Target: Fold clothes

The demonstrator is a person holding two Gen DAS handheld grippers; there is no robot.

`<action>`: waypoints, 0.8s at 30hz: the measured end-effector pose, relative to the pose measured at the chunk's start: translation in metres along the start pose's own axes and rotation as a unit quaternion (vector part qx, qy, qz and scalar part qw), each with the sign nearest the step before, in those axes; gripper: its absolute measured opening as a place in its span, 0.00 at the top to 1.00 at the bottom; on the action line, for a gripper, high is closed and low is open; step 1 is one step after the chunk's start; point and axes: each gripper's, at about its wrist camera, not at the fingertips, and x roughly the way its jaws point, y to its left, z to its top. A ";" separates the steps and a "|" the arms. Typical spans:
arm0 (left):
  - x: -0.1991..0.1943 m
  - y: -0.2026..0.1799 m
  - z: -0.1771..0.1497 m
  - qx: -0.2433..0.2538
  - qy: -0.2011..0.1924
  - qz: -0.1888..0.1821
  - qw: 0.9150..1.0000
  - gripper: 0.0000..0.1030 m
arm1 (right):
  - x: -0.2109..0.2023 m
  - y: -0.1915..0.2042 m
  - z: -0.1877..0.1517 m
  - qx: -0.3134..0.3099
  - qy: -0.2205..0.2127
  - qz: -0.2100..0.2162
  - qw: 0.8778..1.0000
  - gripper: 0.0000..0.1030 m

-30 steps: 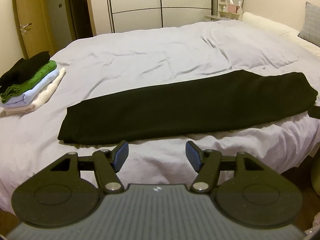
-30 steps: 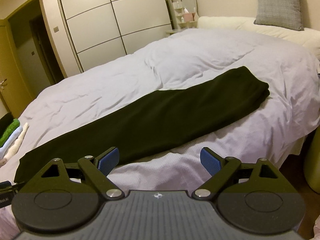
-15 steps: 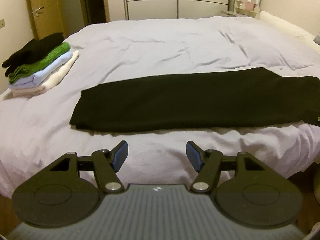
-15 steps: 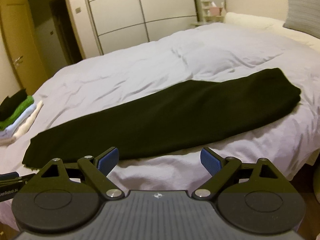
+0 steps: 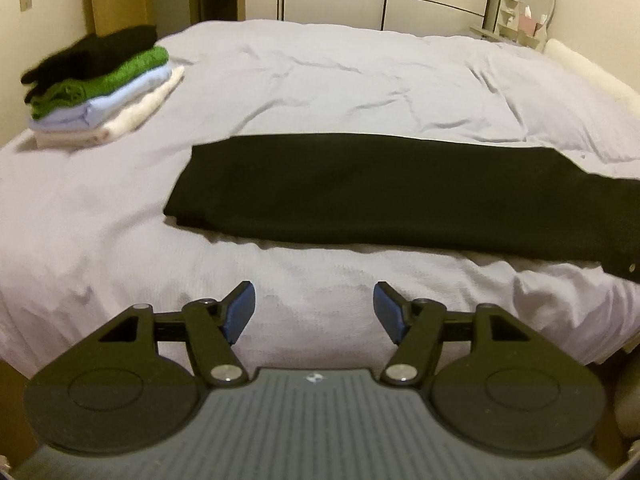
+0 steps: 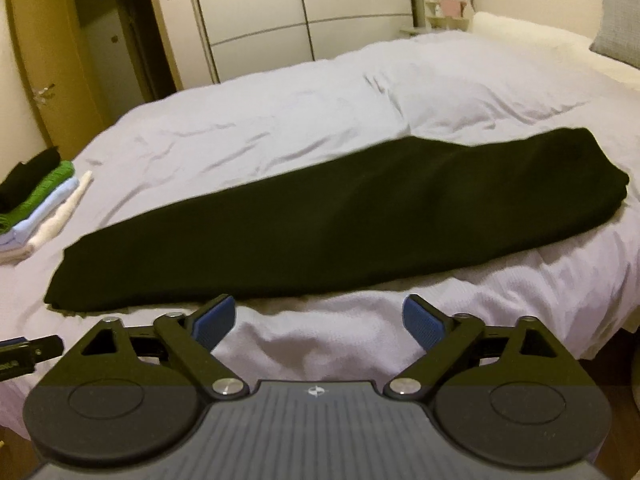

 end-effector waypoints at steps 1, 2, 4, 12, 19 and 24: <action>0.003 0.004 0.000 -0.009 -0.001 -0.009 1.000 0.40 | 0.003 -0.002 0.000 0.002 0.001 -0.002 1.000 0.03; 0.006 0.009 0.001 -0.019 -0.002 -0.018 1.000 0.41 | 0.007 -0.003 0.001 0.004 0.001 -0.004 1.000 0.03; 0.015 0.025 0.004 -0.059 -0.005 -0.041 0.997 0.45 | 0.014 -0.007 0.001 0.008 0.003 -0.007 1.000 0.03; 0.069 0.096 0.020 -0.239 -0.013 -0.059 0.969 0.53 | 0.053 -0.018 0.015 -0.001 0.026 0.004 1.000 0.03; 0.112 0.128 0.016 -0.357 -0.026 -0.082 0.930 0.53 | 0.081 -0.042 0.026 0.023 0.040 -0.019 0.999 0.03; 0.132 0.135 0.014 -0.387 -0.057 -0.090 0.916 0.55 | 0.098 -0.054 0.030 0.038 0.049 -0.028 0.998 0.03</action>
